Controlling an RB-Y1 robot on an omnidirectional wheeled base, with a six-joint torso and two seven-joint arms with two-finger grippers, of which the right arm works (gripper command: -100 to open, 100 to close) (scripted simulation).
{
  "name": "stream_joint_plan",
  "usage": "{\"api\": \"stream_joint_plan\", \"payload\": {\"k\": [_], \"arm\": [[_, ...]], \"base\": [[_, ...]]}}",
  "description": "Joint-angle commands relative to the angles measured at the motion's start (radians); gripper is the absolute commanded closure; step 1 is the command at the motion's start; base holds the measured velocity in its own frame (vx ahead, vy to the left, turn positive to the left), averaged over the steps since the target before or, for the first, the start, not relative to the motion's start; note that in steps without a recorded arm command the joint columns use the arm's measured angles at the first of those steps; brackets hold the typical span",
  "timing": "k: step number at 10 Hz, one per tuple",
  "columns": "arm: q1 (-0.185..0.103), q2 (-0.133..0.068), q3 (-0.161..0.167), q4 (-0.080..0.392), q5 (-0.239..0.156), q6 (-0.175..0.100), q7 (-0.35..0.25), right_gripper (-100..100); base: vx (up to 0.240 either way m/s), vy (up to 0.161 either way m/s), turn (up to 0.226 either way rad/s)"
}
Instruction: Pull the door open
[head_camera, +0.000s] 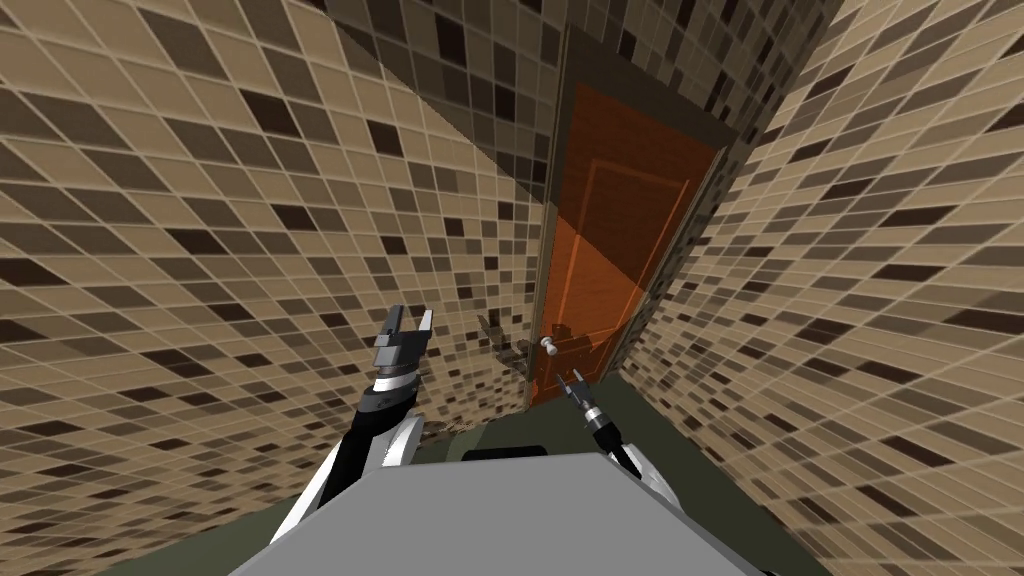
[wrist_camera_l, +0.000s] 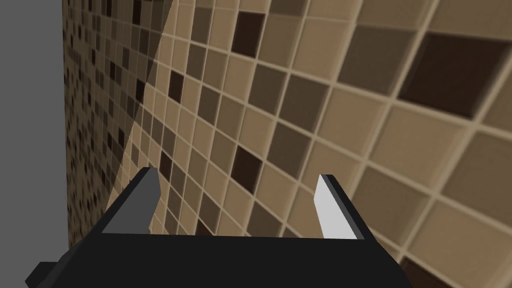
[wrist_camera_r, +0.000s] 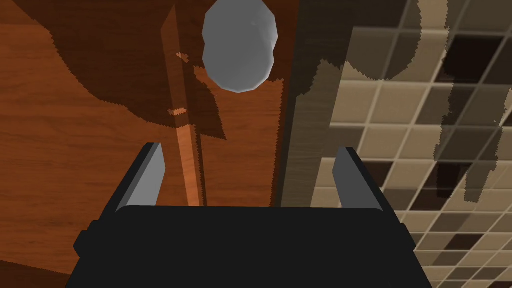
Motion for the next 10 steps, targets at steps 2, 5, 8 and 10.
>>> {"api": "stream_joint_plan", "payload": {"k": [2, 5, 8, 10], "arm": [[-0.013, 0.017, -0.049, 0.008, 0.035, 0.004, -0.004, -100], [-0.030, 0.037, -0.106, 0.021, 0.076, 0.006, -0.007, -100], [-0.045, 0.056, -0.161, 0.033, 0.115, 0.009, -0.010, -100], [-0.058, 0.072, -0.207, 0.043, 0.148, 0.011, -0.013, -100]], "base": [[0.102, 0.028, 0.093], [0.107, 0.025, 0.083], [0.092, -0.006, 0.069], [0.096, -0.034, 0.097]]}}
